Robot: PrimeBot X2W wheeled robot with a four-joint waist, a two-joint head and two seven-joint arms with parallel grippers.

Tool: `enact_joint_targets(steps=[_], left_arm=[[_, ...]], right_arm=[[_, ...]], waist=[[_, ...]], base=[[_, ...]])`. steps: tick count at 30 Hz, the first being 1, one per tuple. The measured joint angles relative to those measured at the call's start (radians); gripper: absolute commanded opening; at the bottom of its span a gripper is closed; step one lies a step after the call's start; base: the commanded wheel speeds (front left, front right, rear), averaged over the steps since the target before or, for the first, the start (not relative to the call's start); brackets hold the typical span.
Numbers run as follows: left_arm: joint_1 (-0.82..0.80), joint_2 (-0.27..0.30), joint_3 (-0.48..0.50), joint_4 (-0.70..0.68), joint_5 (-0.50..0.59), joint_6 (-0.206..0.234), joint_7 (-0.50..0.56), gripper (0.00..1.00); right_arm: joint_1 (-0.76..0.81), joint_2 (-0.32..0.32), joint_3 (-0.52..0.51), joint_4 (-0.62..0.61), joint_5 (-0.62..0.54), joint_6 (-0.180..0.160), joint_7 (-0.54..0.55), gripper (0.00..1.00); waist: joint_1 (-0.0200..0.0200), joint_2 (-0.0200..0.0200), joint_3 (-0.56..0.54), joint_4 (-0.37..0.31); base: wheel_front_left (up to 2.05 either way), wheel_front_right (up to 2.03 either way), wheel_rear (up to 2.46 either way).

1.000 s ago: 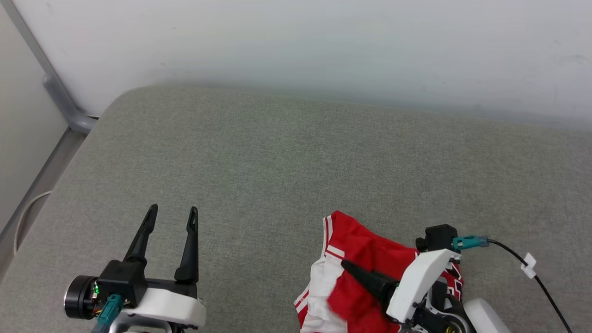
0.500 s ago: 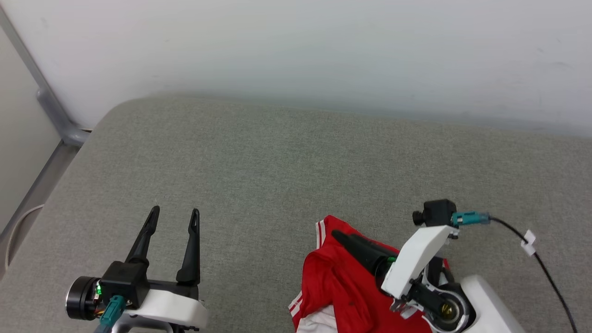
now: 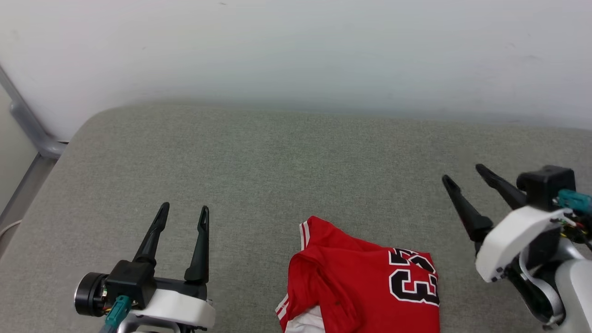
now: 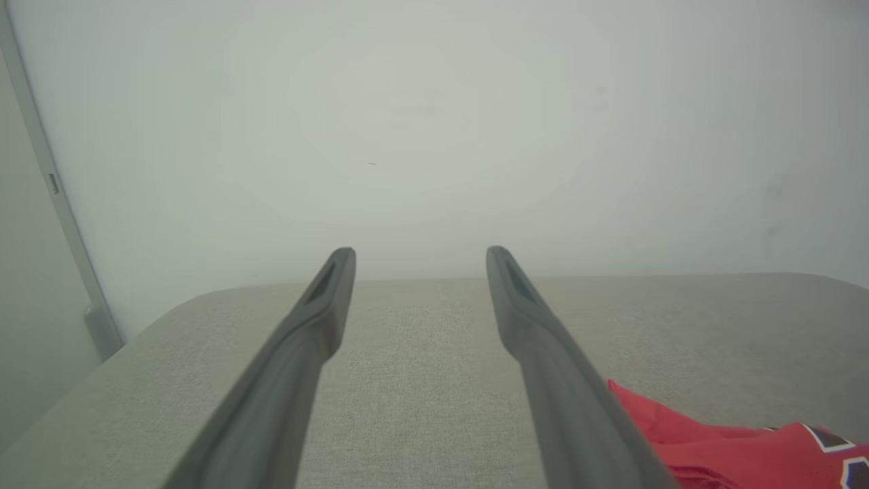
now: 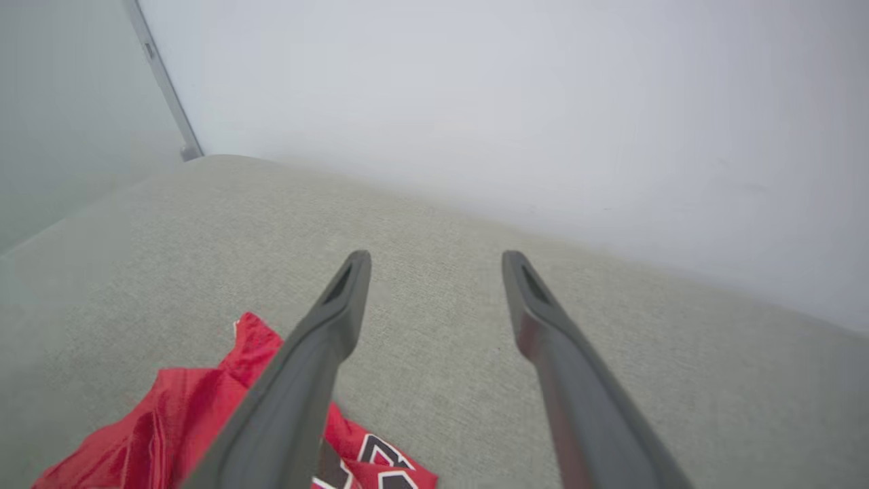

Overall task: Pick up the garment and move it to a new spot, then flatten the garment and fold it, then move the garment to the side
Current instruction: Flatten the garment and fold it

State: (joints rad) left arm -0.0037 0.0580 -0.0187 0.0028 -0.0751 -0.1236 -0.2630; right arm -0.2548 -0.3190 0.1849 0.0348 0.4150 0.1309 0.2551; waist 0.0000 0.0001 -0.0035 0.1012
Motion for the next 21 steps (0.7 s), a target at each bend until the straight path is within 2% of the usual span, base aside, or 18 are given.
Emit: enact_joint_targets(steps=[2, 5, 8, 17, 21], left_arm=[[0.0, -0.002, -0.003, -0.002, 0.0, 0.0, 0.0, 1.0], [0.0, -0.002, -0.003, -0.009, -0.009, 0.0, 0.0, 1.0], [0.006, -0.004, -0.007, -0.015, -0.026, 0.0, 0.0, 1.0], [0.04, -0.006, -0.012, -0.036, -0.048, 0.019, 0.0, 1.0], [0.05, -0.006, -0.017, -0.033, -0.049, 0.023, 0.0, 1.0]], right_arm=[[0.043, -0.025, -0.027, -0.016, -0.05, 0.0, -0.05, 1.0], [0.104, -0.019, -0.108, -0.027, -0.078, 0.0, -0.124, 1.0], [0.161, 0.036, -0.208, -0.035, -0.086, 0.0, -0.186, 1.0], [0.294, 0.165, -0.306, -0.075, -0.179, 0.0, -0.351, 1.0], [0.318, 0.205, -0.316, -0.069, -0.204, 0.0, -0.384, 1.0]], waist=[[0.0, 0.0, 0.001, -0.006], [0.0, 0.0, 0.006, -0.013], [0.0, 0.0, 0.012, -0.02], [0.0, 0.0, 0.032, -0.026], [0.0, 0.0, 0.034, -0.022]], base=[[0.0, 0.0, 0.0], [0.0, 0.0, 0.0], [0.0, 0.0, 0.0], [0.0, 0.0, 0.0], [0.0, 0.0, 0.0]])
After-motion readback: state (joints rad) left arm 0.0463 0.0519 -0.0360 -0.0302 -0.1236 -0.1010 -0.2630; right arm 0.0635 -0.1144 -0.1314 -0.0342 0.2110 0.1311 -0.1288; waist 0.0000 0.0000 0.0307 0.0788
